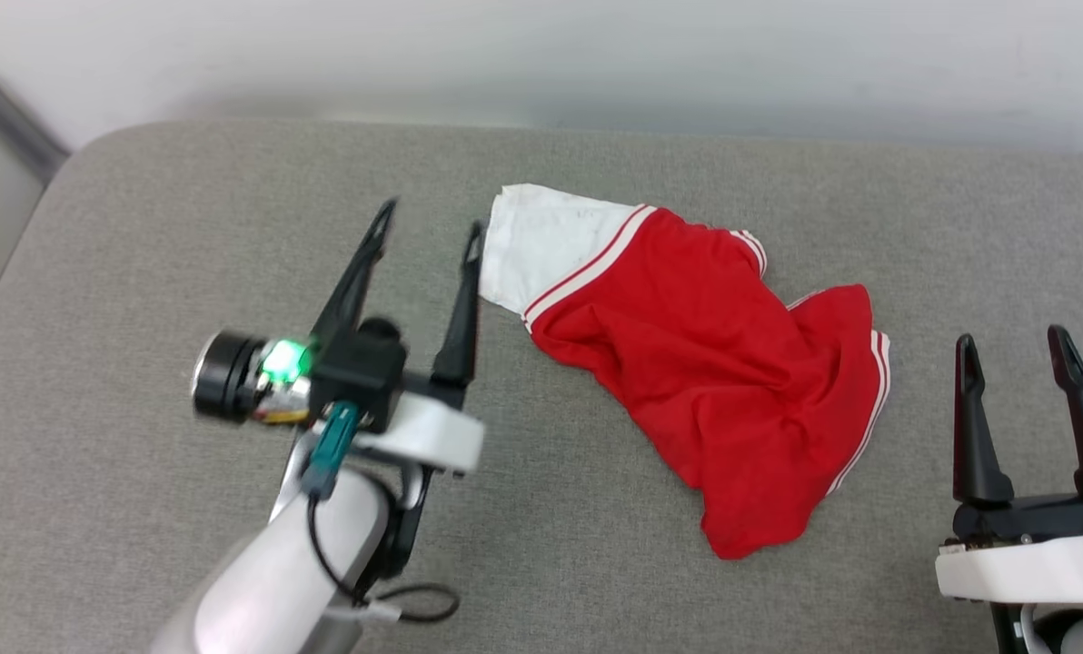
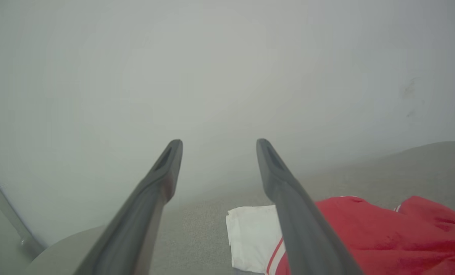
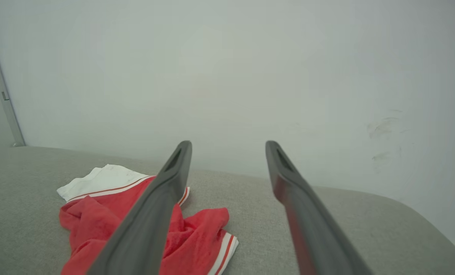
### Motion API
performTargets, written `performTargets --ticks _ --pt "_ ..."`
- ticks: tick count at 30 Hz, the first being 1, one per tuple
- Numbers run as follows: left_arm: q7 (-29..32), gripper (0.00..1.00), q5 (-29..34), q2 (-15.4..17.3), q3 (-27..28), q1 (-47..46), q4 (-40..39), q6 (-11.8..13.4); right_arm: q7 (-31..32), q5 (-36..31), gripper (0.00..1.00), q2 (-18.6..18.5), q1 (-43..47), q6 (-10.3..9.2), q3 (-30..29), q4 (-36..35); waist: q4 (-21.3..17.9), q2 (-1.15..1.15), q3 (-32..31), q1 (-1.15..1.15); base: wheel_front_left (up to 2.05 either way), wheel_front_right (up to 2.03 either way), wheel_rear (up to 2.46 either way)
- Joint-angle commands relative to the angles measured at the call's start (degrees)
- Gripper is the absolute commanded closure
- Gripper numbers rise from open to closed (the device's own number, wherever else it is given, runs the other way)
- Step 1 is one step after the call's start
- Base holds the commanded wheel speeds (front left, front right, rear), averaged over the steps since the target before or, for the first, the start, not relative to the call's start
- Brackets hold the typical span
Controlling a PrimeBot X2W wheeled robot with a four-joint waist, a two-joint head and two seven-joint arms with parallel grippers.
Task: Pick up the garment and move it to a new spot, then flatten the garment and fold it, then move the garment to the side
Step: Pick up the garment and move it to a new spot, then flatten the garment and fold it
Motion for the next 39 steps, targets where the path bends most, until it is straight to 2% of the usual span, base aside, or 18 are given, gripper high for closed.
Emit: performTargets --ticks 1,7,17,28,39 --pt "-0.14 0.00 1.16 -0.33 1.69 2.65 -0.87 0.28 -0.12 0.23 0.00 0.11 0.74 -0.02 -0.10 0.29 0.32 0.00 -0.87 0.00 0.00 0.00 0.00" --pt "-0.14 0.00 4.81 -1.59 8.79 12.38 -2.70 -0.68 -0.12 1.32 0.00 0.10 2.21 -0.02 -0.10 1.20 0.17 0.00 -2.76 0.00 0.00 0.00 0.00" --pt "-0.15 0.00 9.29 -5.35 16.36 22.66 -2.30 -5.03 -0.12 4.17 0.00 0.11 5.52 -0.02 -0.86 3.51 -1.28 0.00 -5.31 0.00 0.00 0.00 0.00" --pt "-0.15 0.00 12.78 -8.62 22.16 27.69 -2.01 -8.86 -0.12 5.94 0.00 0.11 7.58 -0.02 -0.62 4.73 -3.08 0.00 -6.99 0.00 0.00 0.00 0.00" --pt "-0.15 0.00 15.20 -10.74 25.54 29.08 -1.57 -11.57 -0.12 6.43 0.00 0.10 8.10 -0.02 -0.75 5.15 -3.02 0.00 -7.46 0.00 0.00 0.00 0.00"
